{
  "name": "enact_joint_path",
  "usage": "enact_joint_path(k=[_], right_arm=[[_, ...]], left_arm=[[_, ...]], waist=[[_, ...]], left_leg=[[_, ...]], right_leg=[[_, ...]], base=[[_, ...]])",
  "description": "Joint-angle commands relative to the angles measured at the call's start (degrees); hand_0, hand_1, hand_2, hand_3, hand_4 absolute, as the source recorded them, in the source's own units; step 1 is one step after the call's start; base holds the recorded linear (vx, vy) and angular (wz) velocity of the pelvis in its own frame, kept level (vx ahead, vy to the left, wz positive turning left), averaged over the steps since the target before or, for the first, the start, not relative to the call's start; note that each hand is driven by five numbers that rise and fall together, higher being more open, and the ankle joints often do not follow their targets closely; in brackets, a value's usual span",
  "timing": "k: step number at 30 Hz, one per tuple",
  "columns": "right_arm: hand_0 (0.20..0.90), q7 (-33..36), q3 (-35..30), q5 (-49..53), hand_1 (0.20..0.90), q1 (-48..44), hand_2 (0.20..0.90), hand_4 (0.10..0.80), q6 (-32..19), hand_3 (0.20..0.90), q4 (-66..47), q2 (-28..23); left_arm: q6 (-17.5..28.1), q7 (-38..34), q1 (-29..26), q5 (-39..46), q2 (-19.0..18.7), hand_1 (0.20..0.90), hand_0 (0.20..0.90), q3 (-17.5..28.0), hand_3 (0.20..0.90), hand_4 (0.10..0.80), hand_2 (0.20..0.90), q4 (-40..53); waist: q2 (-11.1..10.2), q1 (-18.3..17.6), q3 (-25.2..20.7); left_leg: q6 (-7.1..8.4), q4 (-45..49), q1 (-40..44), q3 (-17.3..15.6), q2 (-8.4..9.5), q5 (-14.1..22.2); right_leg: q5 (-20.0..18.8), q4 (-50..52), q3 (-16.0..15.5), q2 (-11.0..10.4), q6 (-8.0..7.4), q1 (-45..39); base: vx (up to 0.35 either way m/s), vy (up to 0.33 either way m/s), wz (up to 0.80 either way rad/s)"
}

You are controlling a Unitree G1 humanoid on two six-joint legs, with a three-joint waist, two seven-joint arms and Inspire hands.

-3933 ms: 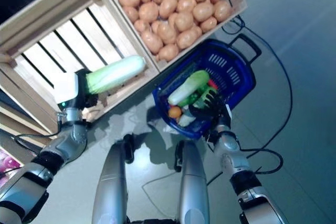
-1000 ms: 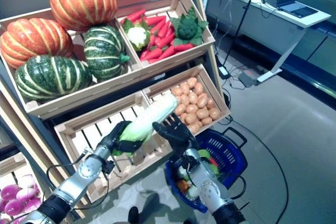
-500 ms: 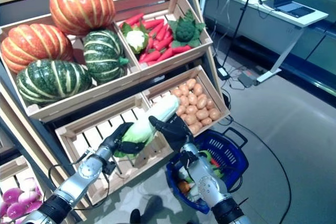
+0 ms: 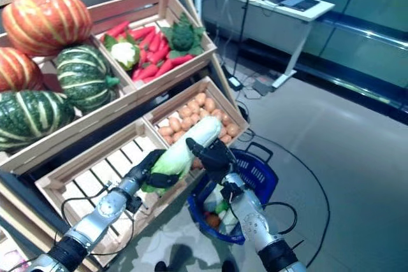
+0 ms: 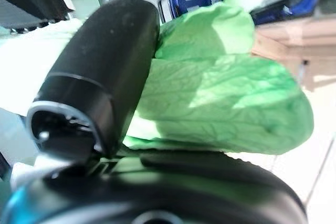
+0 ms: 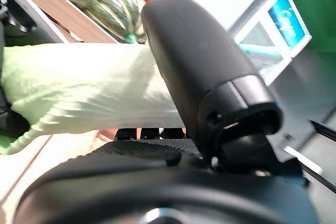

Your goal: Put vegetables into the basket

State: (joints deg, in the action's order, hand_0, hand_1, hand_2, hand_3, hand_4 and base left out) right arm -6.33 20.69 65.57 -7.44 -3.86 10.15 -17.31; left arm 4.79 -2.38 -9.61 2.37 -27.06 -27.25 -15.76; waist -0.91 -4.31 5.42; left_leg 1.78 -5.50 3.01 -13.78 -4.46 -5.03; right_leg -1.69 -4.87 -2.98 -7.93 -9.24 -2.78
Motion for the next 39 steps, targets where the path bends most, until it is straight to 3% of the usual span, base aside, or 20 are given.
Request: enact_joint_path(k=[1, 11, 12, 13, 14, 22, 28, 39], right_arm=[[0.300, -6.03, -3.40, 2.88, 0.300, -8.08, 0.300, 0.400, -5.99, 0.300, -7.60, 4.26], [0.300, -6.98, -3.41, 3.61, 0.300, -5.95, 0.300, 0.400, -4.53, 0.300, -8.27, 4.11], [0.300, -7.31, -3.44, 3.68, 0.300, -6.00, 0.300, 0.400, -4.49, 0.300, -8.18, 4.20], [0.300, -7.36, -3.44, 3.68, 0.300, -6.01, 0.300, 0.400, -4.48, 0.300, -8.16, 4.23], [0.300, -7.66, -3.61, 3.74, 0.300, -6.08, 0.300, 0.400, -4.43, 0.300, -7.95, 4.28], [0.300, -7.90, -4.35, 4.64, 0.300, -6.42, 0.300, 0.400, -3.58, 0.300, -7.88, 4.06], [0.300, -8.14, -6.30, 5.39, 0.300, -6.45, 0.300, 0.400, -3.58, 0.300, -7.30, 3.77], [0.300, -6.08, -14.31, 2.26, 0.300, -5.56, 0.300, 0.400, -5.28, 0.300, -7.09, -0.65]], left_arm=[[7.24, 2.71, -8.42, -3.23, 1.51, 0.300, 0.300, -4.53, 0.300, 0.400, 0.300, 0.30], [5.65, 1.94, -8.14, -2.94, 1.95, 0.300, 0.300, -5.44, 0.300, 0.400, 0.300, -0.67], [5.79, 1.54, -8.26, -2.63, 2.04, 0.646, 0.646, -5.40, 0.646, 0.631, 0.646, -0.90], [5.84, 1.51, -8.29, -2.56, 2.07, 0.862, 0.862, -5.39, 0.862, 0.775, 0.862, -0.96], [5.64, 1.26, -8.36, -2.37, 2.18, 0.900, 0.900, -5.17, 0.900, 0.800, 0.900, -1.12], [5.75, 1.22, -7.57, 0.97, 2.39, 0.900, 0.900, -3.66, 0.900, 0.800, 0.900, -0.97], [6.24, 4.24, -5.82, 10.09, 3.30, 0.900, 0.900, -0.78, 0.900, 0.800, 0.900, -0.07], [4.11, 8.87, -2.81, 18.89, 2.59, 0.900, 0.900, 5.58, 0.900, 0.800, 0.900, 3.05]], waist=[[-0.10, -0.14, -0.44], [-0.06, -0.76, -0.75], [-0.07, -0.67, -0.65], [-0.07, -0.65, -0.62], [-0.05, -0.54, -0.51], [-0.08, 0.28, -0.42], [-0.17, 1.11, -0.53], [-0.27, 1.66, -0.49]], left_leg=[[0.03, 0.73, 3.77, 1.27, -1.14, 6.68], [0.09, 0.68, 4.22, 0.92, -1.33, 6.52], [0.10, 0.70, 4.09, 1.07, -1.30, 6.49], [0.10, 0.71, 4.06, 1.12, -1.29, 6.50], [0.11, 0.75, 3.96, 1.27, -1.29, 6.46], [0.33, 0.75, 3.66, 2.21, -1.46, 6.29], [0.67, 0.55, 3.77, 2.63, -1.84, 6.12], [1.09, 0.50, 3.16, 3.44, -2.38, 5.80]], right_leg=[[-1.65, 2.08, 1.07, -2.24, -0.73, 0.32], [-1.62, 1.96, 1.17, -2.14, -0.66, -0.12], [-1.58, 1.94, 1.05, -2.12, -0.60, -0.12], [-1.56, 1.95, 1.01, -2.12, -0.59, -0.12], [-1.43, 2.07, 0.87, -2.11, -0.52, -0.07], [-0.94, 2.24, -0.19, -2.20, -0.23, -0.39], [-0.73, 2.20, -1.34, -2.28, -0.03, -0.87], [-0.41, 2.17, -2.46, -1.98, 0.37, -0.93]], base=[[0.026, 0.006, -0.20], [0.018, -0.002, -0.04], [0.000, 0.000, 0.00], [0.000, 0.000, 0.00], [0.000, 0.000, 0.00], [-0.001, -0.004, 0.00], [-0.002, -0.032, 0.01], [-0.018, -0.040, 0.06]])
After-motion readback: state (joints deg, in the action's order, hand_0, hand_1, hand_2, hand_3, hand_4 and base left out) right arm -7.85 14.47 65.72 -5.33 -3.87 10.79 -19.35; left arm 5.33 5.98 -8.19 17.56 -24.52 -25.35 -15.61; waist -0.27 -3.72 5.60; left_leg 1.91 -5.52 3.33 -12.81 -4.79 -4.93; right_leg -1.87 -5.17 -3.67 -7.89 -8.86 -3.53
